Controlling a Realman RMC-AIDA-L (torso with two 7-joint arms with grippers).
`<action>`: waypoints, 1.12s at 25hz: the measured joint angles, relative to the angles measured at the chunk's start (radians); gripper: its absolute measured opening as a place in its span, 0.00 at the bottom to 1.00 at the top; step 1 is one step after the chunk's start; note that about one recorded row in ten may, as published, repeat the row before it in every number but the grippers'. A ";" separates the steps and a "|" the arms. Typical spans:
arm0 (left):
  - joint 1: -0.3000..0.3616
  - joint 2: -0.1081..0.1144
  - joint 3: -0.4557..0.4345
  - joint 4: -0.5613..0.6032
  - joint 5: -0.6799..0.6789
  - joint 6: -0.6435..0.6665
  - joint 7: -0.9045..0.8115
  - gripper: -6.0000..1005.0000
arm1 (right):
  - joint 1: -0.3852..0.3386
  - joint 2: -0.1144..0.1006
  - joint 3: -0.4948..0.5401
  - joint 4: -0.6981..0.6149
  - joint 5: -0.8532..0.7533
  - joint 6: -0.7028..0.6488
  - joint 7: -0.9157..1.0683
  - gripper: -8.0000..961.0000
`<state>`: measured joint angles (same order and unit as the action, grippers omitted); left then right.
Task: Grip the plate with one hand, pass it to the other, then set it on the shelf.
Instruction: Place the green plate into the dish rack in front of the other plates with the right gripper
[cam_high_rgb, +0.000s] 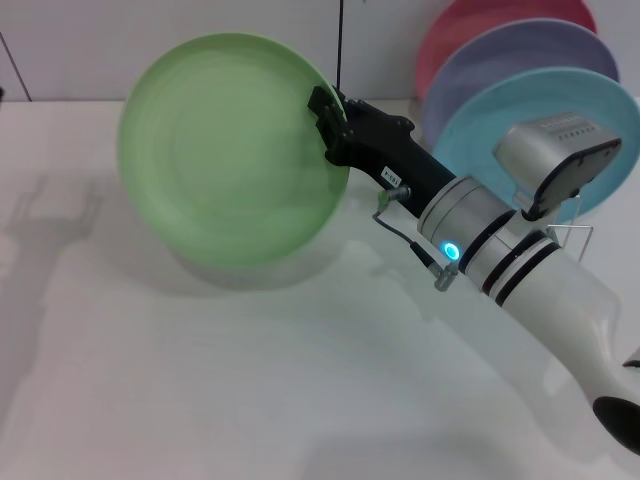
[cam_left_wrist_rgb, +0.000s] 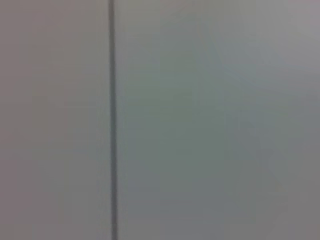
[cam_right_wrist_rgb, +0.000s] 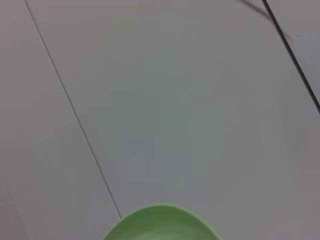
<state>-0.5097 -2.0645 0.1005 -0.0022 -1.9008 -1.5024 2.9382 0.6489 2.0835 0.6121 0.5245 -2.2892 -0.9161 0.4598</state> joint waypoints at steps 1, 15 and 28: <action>0.001 0.000 -0.017 0.001 0.000 0.007 0.000 0.67 | 0.000 0.000 0.000 0.000 0.000 -0.002 -0.006 0.10; -0.005 -0.002 -0.051 0.012 0.000 0.040 -0.002 0.67 | -0.017 0.001 0.006 -0.014 -0.001 -0.060 -0.096 0.08; -0.015 -0.003 -0.052 0.010 0.000 0.061 -0.002 0.67 | -0.012 0.002 0.008 -0.063 0.003 -0.105 -0.145 0.07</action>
<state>-0.5249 -2.0679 0.0482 0.0076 -1.9005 -1.4416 2.9360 0.6369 2.0854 0.6205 0.4610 -2.2866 -1.0216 0.3149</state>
